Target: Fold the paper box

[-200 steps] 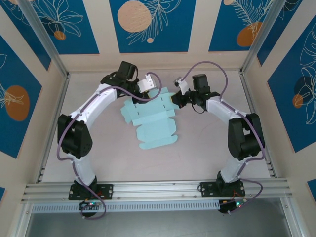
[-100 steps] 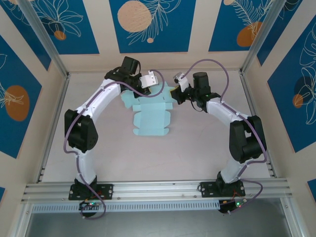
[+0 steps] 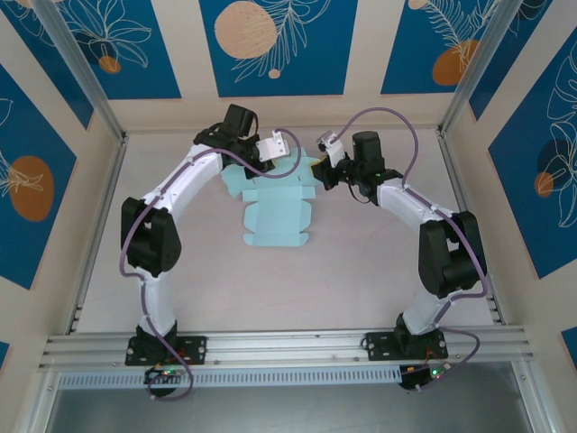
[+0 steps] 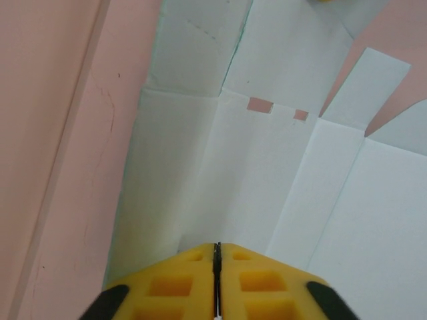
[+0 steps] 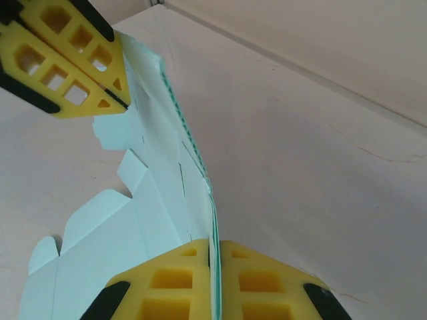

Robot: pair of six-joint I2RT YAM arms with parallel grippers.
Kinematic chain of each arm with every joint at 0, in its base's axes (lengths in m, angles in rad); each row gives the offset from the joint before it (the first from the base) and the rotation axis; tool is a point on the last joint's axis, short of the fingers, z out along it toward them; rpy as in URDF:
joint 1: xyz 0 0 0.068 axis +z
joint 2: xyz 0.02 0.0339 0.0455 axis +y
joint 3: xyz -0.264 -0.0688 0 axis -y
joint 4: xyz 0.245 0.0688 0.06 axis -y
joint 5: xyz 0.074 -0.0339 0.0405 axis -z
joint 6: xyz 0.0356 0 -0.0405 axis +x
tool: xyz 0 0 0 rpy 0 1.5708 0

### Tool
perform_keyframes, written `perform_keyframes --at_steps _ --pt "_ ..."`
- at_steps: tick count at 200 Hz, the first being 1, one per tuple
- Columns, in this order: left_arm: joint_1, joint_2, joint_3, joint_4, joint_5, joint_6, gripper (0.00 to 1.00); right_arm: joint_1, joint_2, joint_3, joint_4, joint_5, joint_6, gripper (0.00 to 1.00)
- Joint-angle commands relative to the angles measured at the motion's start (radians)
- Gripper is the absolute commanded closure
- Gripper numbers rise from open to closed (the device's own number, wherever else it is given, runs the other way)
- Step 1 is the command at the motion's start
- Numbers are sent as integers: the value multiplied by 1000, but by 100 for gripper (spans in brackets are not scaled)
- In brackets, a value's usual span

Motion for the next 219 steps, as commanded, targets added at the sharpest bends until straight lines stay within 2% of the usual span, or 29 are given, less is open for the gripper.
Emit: perform_keyframes --at_steps 1,30,76,94,130,145,150,177,194,219 --pt "11 11 33 20 -10 20 99 5 -4 -2 20 3 -13 93" --pt "9 -38 -63 139 -31 -8 100 5 13 11 7 41 12 92" --pt "-10 -189 -401 563 -127 -46 100 -4 20 -14 22 74 63 92" --pt "-9 -221 -488 655 -134 -60 100 -6 12 -31 38 58 68 92" --pt "23 -233 -460 537 38 -102 100 -3 -1 -39 43 23 39 95" --pt "52 -247 -450 503 158 -129 77 -2 -5 -41 41 17 28 96" --pt "66 -256 -446 499 203 -145 73 0 -7 -43 41 17 24 97" --pt "154 -281 -428 474 434 -184 71 1 -20 -56 39 22 7 98" --pt "197 -278 -414 413 566 -90 68 1 -29 -66 37 25 -1 98" --pt "209 -258 -400 346 584 36 68 1 -48 -80 42 29 -8 98"
